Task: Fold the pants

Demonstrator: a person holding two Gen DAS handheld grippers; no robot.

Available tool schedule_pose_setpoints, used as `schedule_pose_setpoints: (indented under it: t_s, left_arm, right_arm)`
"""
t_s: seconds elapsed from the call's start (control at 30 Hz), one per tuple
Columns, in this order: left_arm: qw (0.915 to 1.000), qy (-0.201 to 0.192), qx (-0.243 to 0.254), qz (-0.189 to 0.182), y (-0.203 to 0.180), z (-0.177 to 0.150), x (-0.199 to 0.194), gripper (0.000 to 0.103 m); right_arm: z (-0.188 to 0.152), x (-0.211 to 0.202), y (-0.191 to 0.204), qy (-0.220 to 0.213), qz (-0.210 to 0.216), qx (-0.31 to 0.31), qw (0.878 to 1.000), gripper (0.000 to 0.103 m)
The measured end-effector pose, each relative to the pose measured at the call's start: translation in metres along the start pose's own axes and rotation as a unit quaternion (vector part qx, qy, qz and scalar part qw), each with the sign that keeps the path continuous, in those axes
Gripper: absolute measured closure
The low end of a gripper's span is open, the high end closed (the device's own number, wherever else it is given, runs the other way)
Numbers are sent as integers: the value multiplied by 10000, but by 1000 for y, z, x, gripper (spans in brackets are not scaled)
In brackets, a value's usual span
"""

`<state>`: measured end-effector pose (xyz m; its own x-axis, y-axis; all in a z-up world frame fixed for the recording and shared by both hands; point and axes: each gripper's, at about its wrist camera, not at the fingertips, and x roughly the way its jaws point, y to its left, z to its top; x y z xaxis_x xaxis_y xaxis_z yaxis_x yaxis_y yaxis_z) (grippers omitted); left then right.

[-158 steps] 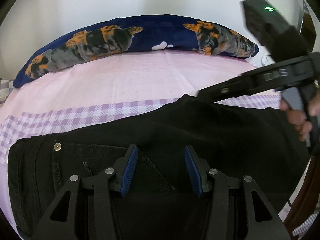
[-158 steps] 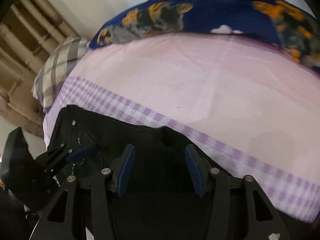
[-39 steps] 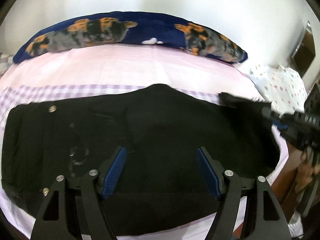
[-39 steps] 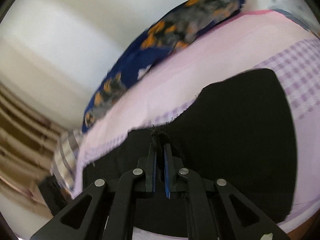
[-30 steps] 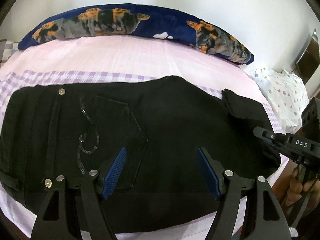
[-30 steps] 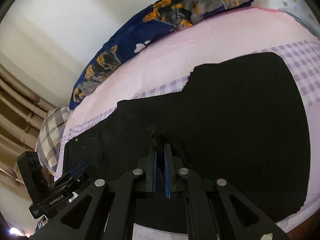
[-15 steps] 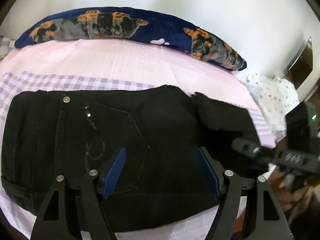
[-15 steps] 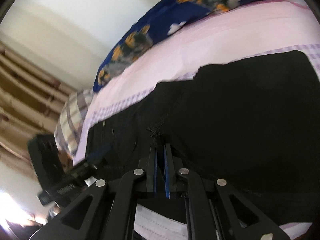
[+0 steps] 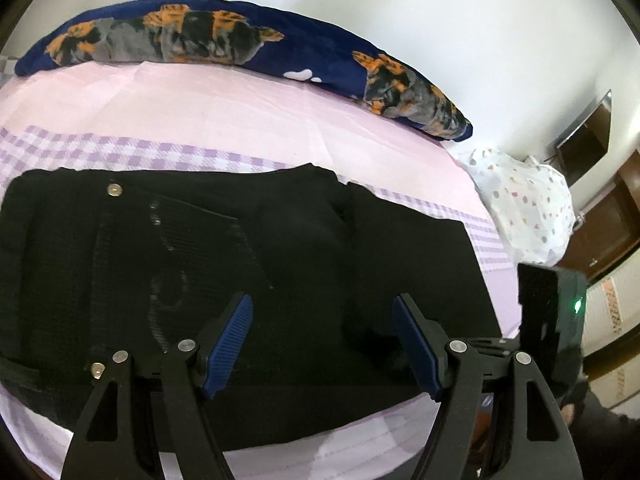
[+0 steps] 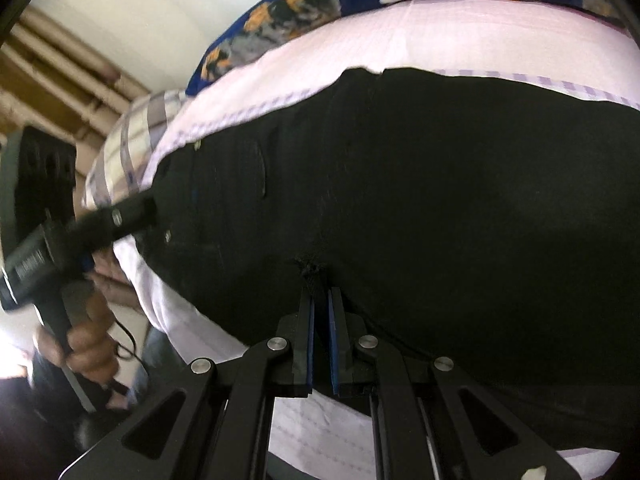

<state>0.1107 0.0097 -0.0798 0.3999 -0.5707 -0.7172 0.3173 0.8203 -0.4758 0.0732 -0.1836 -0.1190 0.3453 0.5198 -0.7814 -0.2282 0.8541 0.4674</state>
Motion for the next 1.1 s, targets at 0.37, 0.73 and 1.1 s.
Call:
schedule_pose_setpoints:
  t_s: [0.37, 0.73, 1.1]
  left_arm:
    - [9904, 536, -837, -965, 5, 4, 17, 30]
    - [9663, 1149, -1718, -1537, 12, 3, 56, 38]
    - [9672, 1239, -1760, -1349, 18, 5, 77, 44]
  right_arm:
    - [5, -38, 2, -569, 192, 109, 9981, 56]
    - [4, -92, -60, -1680, 18, 1472, 9747, 49]
    - [-8, -88, -94, -1809, 55, 2085, 9611, 49]
